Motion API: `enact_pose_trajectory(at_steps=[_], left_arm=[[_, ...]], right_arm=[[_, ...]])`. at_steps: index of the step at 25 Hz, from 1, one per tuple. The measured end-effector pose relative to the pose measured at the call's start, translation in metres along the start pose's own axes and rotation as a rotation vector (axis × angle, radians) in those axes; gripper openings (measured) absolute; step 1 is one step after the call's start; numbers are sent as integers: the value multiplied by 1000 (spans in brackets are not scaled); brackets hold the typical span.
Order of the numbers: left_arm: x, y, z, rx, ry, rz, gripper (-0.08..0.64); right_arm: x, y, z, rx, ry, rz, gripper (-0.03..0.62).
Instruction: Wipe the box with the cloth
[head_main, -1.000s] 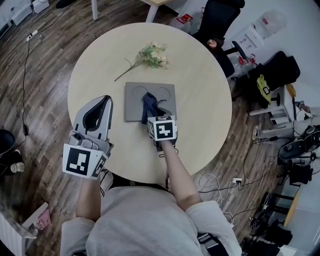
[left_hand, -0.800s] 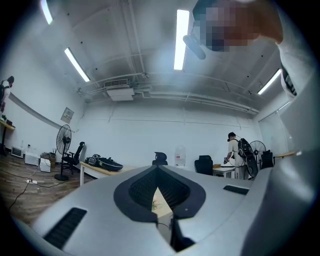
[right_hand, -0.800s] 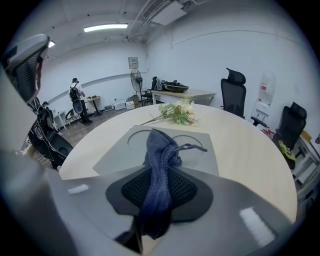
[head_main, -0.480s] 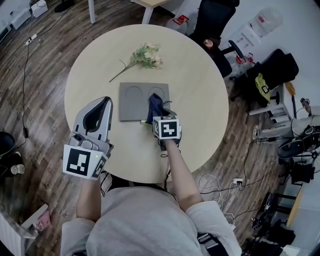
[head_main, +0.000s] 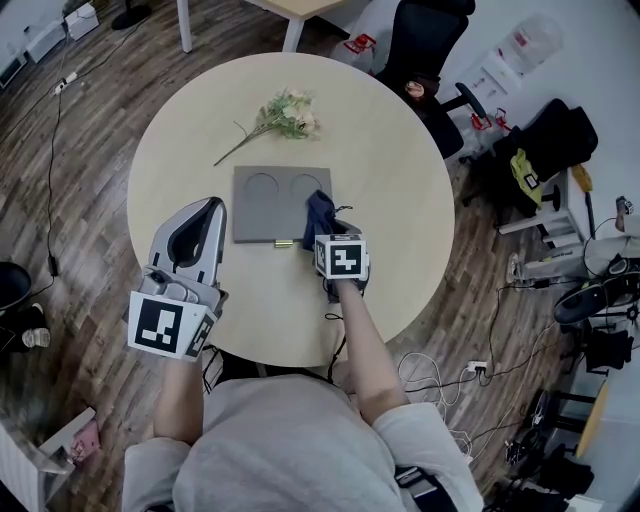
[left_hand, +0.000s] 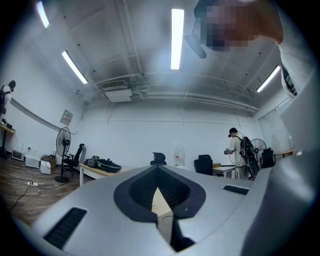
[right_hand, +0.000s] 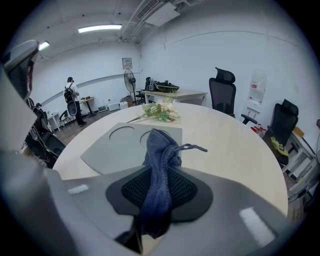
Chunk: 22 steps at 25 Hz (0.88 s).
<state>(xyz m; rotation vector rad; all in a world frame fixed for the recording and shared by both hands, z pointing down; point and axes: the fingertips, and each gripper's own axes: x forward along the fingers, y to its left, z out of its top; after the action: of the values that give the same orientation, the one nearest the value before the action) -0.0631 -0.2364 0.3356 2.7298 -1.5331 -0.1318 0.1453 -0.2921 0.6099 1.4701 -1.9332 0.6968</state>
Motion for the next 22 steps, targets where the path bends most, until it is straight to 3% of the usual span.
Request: enact_pose_trajectory(at_steps=[15,22], left_arm=[[-1,-18,7,21,-6,6,8],[-2,-23,19,45,-16,-4,8]], right_arm=[[-6,-21,-7,36,-16,9,109],[-31,-14,-2,14,-94,42,110]])
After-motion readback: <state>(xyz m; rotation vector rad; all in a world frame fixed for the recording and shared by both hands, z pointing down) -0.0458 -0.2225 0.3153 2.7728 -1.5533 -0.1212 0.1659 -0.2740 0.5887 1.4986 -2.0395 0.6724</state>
